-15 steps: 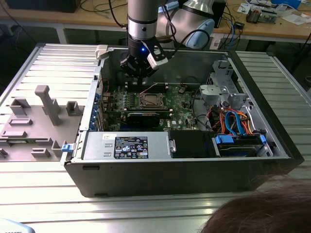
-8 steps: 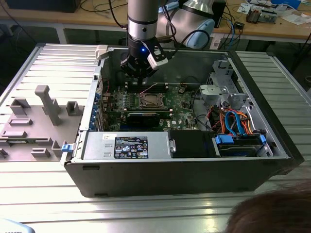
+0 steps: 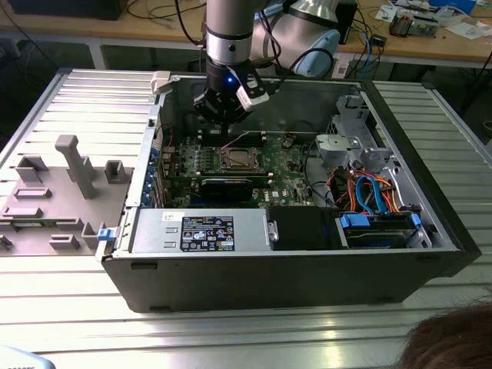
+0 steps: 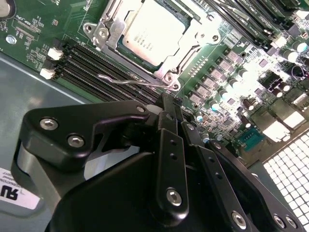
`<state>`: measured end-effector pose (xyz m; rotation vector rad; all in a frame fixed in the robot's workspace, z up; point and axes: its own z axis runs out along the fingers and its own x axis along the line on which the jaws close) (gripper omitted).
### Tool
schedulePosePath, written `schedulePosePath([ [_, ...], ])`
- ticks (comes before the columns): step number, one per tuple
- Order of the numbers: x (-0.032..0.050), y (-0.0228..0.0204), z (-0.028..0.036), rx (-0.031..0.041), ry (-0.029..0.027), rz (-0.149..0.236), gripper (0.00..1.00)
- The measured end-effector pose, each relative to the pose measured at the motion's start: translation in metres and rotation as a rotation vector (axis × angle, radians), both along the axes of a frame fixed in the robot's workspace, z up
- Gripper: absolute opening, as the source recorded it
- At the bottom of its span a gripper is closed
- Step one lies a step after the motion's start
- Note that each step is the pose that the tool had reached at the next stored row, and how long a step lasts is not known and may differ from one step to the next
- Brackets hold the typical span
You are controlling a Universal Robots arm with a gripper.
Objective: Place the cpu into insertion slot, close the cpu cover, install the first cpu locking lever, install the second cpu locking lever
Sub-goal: 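Install the first cpu locking lever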
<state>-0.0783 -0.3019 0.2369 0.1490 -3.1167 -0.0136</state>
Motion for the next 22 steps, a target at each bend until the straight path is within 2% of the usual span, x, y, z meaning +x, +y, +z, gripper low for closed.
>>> schedulePosePath([
  [10, 0.0110, 0.0000, -0.0024, -0.0002, 0.0001, 0.000, 0.11],
  [18, 0.0119, 0.0052, -0.0080, 0.0000, 0.0000, 0.000, 0.11],
  [22, 0.0128, 0.0054, -0.0102, -0.0001, 0.0000, 0.000, 0.11],
])
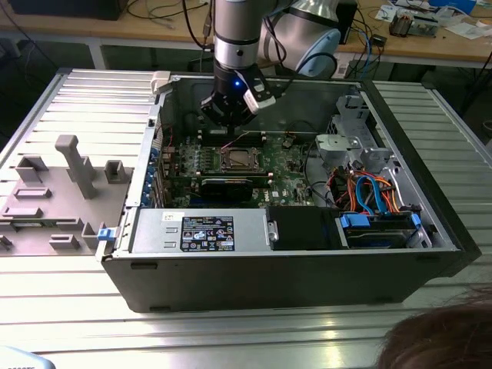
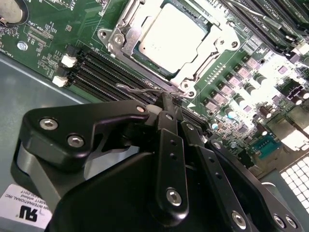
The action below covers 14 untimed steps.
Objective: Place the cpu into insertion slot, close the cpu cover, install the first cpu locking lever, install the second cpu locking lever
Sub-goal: 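Install the first cpu locking lever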
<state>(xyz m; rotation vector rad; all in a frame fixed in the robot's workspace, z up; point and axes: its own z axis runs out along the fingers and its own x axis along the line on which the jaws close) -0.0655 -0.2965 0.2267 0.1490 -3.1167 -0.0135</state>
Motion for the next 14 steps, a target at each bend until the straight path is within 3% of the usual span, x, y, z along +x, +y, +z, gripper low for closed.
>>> schedulePosePath([
  [14, 0.0040, 0.0000, -0.0052, 0.0000, 0.0000, 0.000, 0.11],
])
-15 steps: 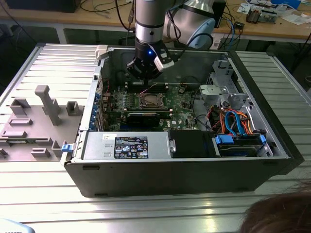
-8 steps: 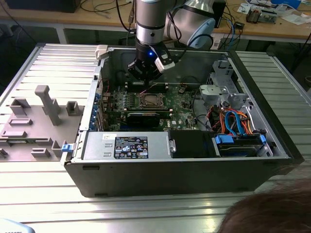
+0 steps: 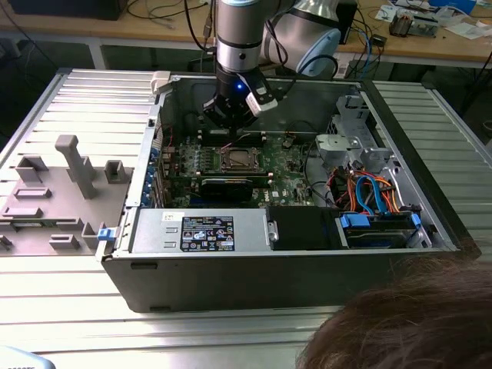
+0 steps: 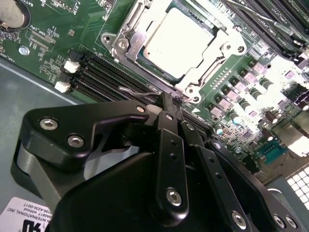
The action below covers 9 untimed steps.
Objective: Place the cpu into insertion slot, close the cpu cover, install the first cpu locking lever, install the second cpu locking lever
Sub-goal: 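Install the first cpu locking lever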
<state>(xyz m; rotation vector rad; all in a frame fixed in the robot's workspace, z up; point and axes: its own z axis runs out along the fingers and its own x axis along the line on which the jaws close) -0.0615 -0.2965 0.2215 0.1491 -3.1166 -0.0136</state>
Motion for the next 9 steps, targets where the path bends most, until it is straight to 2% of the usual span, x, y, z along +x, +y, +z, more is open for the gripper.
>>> schedulePosePath([
  [9, 0.0011, 0.0000, -0.0024, -0.0001, 0.0000, 0.000, 0.11],
])
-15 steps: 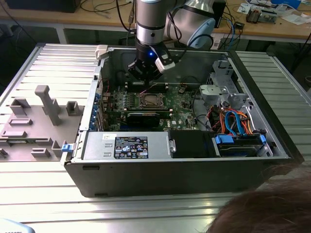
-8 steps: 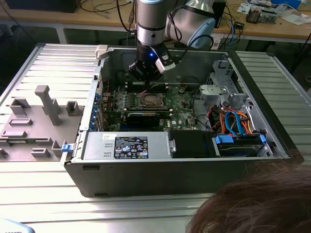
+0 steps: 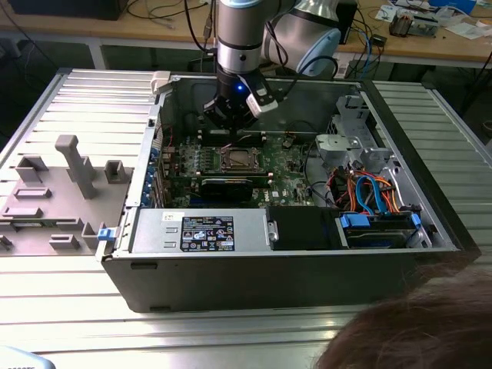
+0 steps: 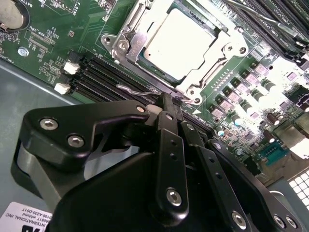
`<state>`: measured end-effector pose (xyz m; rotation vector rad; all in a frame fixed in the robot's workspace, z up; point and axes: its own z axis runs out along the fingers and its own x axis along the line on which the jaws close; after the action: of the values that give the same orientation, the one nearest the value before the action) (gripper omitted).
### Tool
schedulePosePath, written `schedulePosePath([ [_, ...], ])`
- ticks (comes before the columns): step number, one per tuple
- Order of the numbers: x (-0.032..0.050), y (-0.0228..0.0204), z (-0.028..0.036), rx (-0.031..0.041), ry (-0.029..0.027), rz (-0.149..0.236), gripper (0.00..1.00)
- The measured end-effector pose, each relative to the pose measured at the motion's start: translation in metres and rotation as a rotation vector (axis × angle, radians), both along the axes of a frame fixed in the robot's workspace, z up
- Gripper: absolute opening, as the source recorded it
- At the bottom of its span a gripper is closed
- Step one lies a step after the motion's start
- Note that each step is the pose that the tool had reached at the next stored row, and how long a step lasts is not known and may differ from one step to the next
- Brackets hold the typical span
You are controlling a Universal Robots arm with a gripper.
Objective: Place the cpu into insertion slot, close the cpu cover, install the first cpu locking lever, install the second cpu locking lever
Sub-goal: 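Install the first cpu locking lever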
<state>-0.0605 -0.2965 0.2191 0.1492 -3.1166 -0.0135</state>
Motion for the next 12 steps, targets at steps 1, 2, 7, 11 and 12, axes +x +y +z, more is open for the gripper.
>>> schedulePosePath([
  [1, 0.0001, 0.0000, -0.0002, 0.0000, 0.0000, 0.000, 0.11],
  [2, 0.0002, 0.0000, -0.0006, 0.0000, 0.0000, 0.000, 0.11],
  [7, 0.0003, 0.0000, -0.0020, 0.0000, 0.0000, 0.000, 0.11],
  [11, 0.0004, 0.0000, -0.0029, 0.0000, -0.0001, 0.000, 0.11],
  [12, 0.0004, 0.0000, -0.0031, 0.0000, 0.0000, 0.000, 0.11],
])
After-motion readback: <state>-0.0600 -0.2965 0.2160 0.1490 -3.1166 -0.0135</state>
